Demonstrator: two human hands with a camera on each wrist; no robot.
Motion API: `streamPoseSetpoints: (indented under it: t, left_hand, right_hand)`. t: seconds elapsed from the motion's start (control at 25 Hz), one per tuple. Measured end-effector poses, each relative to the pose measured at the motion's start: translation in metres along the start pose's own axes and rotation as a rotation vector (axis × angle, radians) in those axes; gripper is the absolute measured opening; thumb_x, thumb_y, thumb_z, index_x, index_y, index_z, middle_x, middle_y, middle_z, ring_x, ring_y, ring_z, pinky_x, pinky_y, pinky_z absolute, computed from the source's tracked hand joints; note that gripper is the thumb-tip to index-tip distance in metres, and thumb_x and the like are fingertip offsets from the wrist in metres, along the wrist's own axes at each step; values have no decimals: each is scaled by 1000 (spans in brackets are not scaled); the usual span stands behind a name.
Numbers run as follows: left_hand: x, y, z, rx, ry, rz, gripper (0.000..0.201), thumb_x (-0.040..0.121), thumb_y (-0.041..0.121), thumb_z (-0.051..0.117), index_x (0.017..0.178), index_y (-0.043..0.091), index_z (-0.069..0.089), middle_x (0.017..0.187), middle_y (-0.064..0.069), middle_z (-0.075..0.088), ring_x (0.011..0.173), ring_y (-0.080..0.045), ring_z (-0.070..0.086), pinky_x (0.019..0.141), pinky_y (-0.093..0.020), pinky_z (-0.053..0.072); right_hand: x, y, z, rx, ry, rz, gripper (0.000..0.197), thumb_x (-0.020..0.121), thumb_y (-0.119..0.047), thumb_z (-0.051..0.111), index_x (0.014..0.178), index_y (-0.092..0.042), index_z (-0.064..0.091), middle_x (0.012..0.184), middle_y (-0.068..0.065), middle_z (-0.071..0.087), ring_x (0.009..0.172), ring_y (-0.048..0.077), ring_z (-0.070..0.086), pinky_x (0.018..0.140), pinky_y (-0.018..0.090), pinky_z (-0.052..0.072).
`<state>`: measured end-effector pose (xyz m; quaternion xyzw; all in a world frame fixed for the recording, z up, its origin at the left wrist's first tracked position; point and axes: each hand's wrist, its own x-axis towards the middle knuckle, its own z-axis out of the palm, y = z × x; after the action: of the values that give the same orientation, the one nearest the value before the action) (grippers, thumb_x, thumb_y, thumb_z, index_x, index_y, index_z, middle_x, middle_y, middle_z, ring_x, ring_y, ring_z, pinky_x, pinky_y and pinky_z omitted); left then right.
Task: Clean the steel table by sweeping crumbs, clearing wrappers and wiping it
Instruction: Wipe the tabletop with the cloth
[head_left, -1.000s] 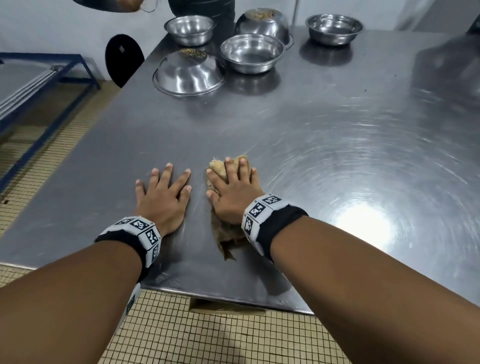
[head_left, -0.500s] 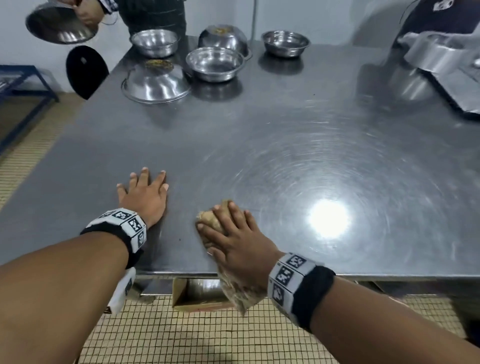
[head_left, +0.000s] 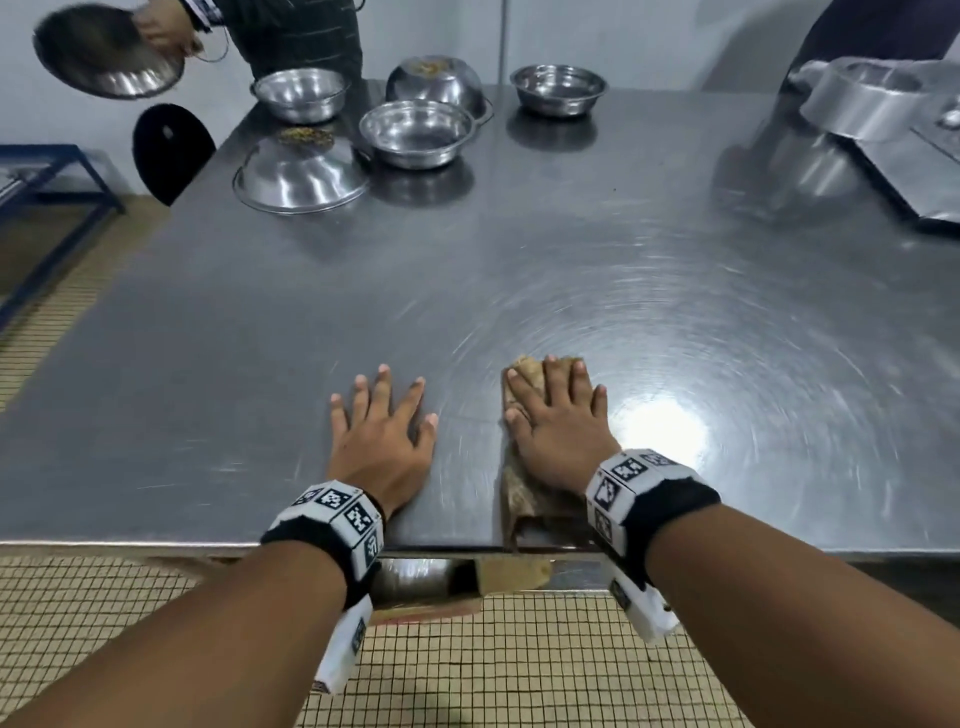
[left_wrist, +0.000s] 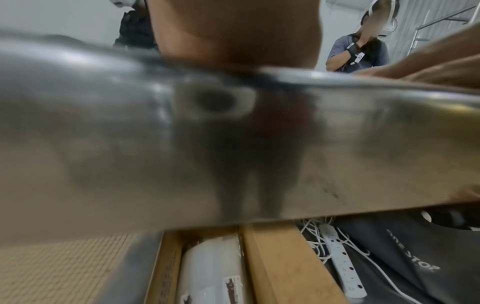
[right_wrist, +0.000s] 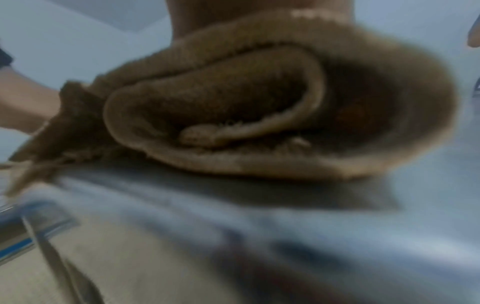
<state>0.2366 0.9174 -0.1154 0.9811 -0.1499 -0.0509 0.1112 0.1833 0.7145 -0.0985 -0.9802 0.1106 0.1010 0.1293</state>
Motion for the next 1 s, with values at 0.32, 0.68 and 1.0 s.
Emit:
streamPoseSetpoints:
  t: [0.32,0.68,1.0]
  left_hand:
    - [1,2,3,23,21,-13,59,98,53,27,153,40,15,164,1,1,151,-23,-4,120,-47,-9]
    - [3,-1,5,72,42,-3,58,98,55,26,153,39,18,164,0,5,151,-25,2,120,-49,-3]
    - [1,0,5,109,25,-18,57,99,54,24,153,38,18,164,-1,7,150,-27,4,120,-50,-1]
  right_hand:
    - [18,-31,9,-100,18,-127,60,98,-50,21,153,-36,2,162,10,-10,146,40,-14,116,58,-6]
    - [-62,-15,22,-103,19,-396,54,101,-49,19,152,-39,5,162,5,-7,147,32,-17,118,54,-7]
    - [-85,67,11,1,48,-188,56,99,-52,21,150,-46,1,160,-6,-20,144,20,-28,119,48,-10]
